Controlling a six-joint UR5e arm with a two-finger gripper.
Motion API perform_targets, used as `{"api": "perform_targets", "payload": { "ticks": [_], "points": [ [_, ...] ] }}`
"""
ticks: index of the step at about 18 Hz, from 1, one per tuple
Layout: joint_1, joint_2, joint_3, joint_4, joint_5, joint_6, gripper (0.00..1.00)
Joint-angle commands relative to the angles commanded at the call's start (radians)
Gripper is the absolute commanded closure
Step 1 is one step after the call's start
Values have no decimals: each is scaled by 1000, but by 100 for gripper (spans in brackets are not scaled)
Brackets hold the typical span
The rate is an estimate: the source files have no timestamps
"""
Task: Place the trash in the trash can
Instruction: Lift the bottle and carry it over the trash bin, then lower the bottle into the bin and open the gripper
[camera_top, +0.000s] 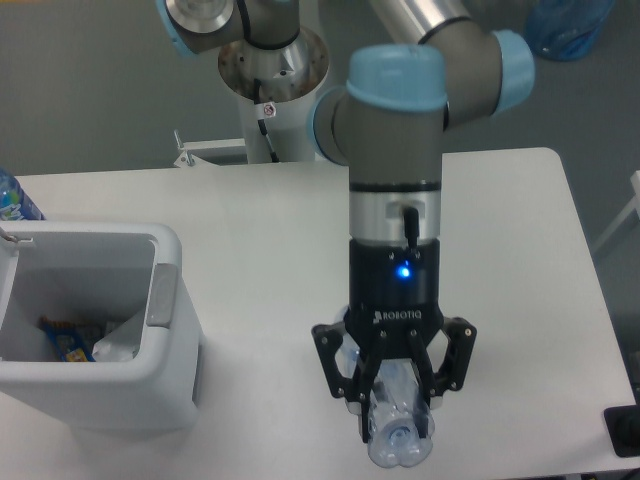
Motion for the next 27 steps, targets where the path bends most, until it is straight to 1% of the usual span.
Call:
{"api": "perform_targets", "payload": {
  "ticks": [6, 9, 12, 14, 16, 18, 22, 27],
  "points": [
    [-74, 54, -15, -2, 0, -84, 48],
    [-98, 98, -73, -2, 5, -95, 48],
    [-159, 117, -84, -2, 5, -115, 48],
    [-170, 127, -94, -2, 5, -134, 48],
    [-176, 126, -94, -2, 3, -135, 48],
    [-207, 121, -95, -2, 3, -134, 48],
    [-259, 118, -120, -2, 2, -128, 48],
    [-305, 91, -120, -2, 0, -120, 48]
  ]
}}
